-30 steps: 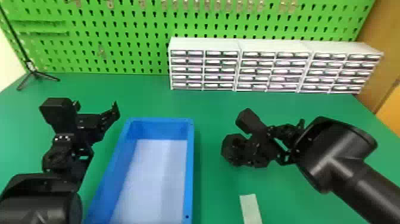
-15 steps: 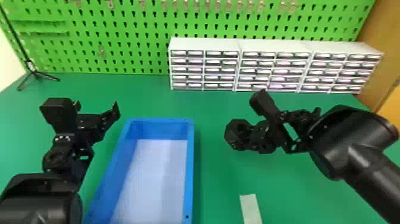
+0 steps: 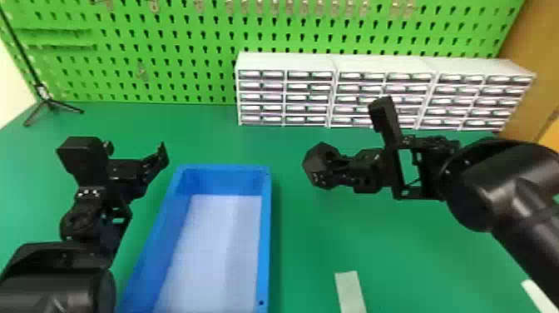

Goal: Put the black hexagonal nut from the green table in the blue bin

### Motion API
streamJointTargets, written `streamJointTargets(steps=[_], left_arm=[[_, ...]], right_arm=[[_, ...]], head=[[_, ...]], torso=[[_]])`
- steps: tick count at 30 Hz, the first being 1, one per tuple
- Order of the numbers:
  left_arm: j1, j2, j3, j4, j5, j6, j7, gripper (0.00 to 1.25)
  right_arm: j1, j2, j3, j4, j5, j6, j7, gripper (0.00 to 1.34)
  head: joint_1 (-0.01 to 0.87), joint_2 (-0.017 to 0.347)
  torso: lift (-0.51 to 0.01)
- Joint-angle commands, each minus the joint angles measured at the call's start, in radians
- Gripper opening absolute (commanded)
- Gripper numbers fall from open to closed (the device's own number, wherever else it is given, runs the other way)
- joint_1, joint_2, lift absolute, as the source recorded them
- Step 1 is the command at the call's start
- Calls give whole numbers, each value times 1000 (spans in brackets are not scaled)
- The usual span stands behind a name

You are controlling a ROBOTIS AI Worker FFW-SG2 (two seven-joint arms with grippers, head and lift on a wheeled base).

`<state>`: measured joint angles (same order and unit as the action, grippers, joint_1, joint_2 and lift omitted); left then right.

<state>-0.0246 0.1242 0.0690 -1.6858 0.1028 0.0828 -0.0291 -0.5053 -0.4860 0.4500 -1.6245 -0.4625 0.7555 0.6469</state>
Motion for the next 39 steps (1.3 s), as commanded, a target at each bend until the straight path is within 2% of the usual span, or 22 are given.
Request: streamJointTargets(steps=[1,16,24,30,39], left_arm=[[-1,0,-1,0,0,0,0,1069],[-3,0,0,0,-2,0,0,1069],[-3,0,-1,0,0,0,0,1069],[-5,0,-5,0,6,0,0,1069],[-6,0,-6,0,6,0,0,1069]], right_arm=[[-12,17,4,0,-79,-16,-9,302],[-64,58,144,0,-199,-84,-43,302],[-67,95,182,0,-238,-105,-49,302],[-53,139,185,-2,-226,-110,-49,302],[-61,181,240,-5,-165,-116,-49,301]], head=[[683,28],[683,28],[683,28],[683,28],[683,28]], torso=[[-96],[-96],[-96],[-96],[-96]])
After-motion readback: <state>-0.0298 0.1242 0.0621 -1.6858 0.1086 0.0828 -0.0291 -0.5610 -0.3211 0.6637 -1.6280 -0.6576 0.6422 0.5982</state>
